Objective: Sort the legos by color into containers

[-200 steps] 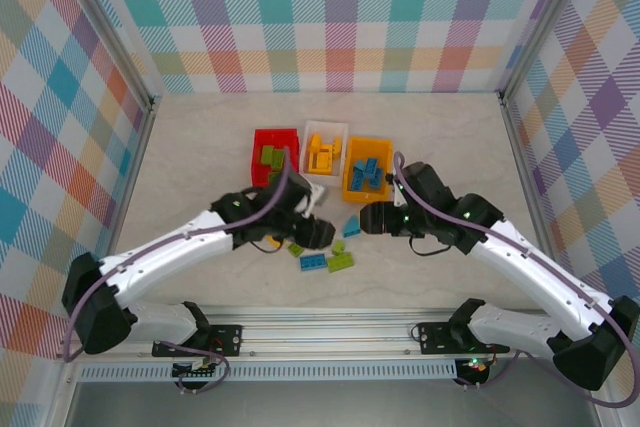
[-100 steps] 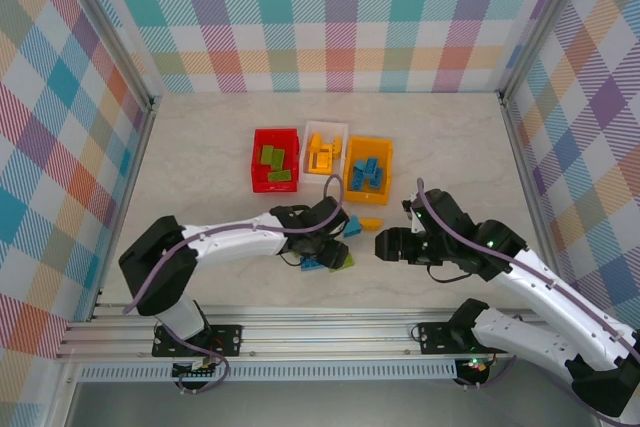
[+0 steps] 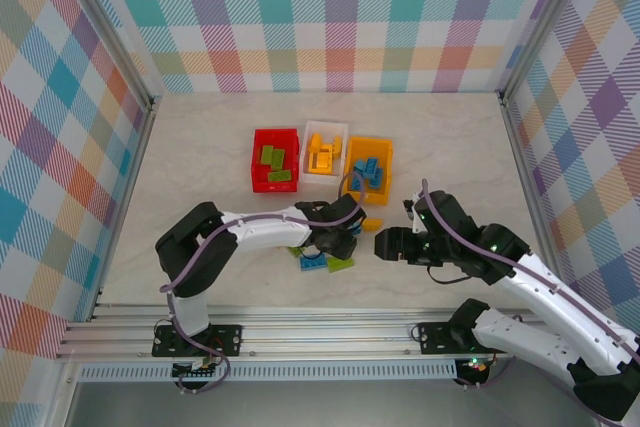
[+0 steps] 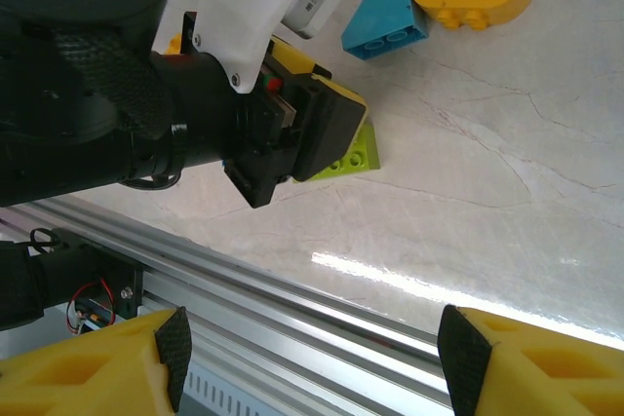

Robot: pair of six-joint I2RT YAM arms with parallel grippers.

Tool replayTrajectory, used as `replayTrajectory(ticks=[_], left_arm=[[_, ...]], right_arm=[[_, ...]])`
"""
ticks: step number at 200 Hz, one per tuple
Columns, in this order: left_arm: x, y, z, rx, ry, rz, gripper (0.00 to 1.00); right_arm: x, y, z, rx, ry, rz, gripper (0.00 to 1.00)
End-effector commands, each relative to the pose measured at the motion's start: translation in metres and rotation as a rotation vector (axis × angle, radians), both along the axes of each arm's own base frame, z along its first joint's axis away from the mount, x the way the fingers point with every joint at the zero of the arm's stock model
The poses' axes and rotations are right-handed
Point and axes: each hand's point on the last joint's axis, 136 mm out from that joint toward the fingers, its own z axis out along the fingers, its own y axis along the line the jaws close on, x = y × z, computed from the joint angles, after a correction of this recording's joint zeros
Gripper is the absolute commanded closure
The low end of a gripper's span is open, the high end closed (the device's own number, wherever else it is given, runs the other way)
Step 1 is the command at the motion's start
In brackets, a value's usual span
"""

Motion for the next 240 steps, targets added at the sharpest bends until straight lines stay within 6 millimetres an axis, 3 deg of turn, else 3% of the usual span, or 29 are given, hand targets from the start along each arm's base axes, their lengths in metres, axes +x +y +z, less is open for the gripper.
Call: replayTrajectory(ticks=[1, 21, 43, 83, 119, 141, 177, 214, 240], left_arm=[[0.006, -0.008, 0.005, -0.001, -0.035, -0.013, 0.69], [0.009, -0.004, 0.014, 0.0, -0.059, -0.001, 0.72], [0.02, 0.012, 0.044, -0.013, -0.118, 0.052, 0.73], [0.062, 0.081, 0.104, -0.107, -0.162, 0.236, 0.75], [0.129, 0.147, 0.132, -0.227, -0.146, 0.428, 0.74], [0.178, 0.166, 0.127, -0.29, -0.096, 0.495, 0.74], [0.236, 0.167, 0.105, -0.315, -0.04, 0.535, 0.74], [0.267, 0.166, 0.082, -0.334, -0.006, 0.574, 0.72], [0.274, 0.159, 0.076, -0.367, 0.018, 0.573, 0.59]], right_arm=[[-0.002, 0.002, 0.001, 0.019, 0.005, 0.003, 0.3], [-0.001, 0.003, 0.001, 0.019, 0.003, 0.007, 0.31], [0.001, 0.009, 0.006, 0.036, -0.016, 0.031, 0.31], [0.015, 0.031, 0.028, 0.031, -0.108, 0.116, 0.33], [0.031, 0.076, 0.045, 0.035, -0.194, 0.213, 0.33], [0.042, 0.109, 0.056, 0.037, -0.289, 0.274, 0.32], [0.065, 0.15, 0.082, 0.067, -0.478, 0.295, 0.33], [0.076, 0.164, 0.079, 0.046, -0.488, 0.295, 0.33], [0.074, 0.167, 0.068, 0.043, -0.463, 0.309, 0.33]])
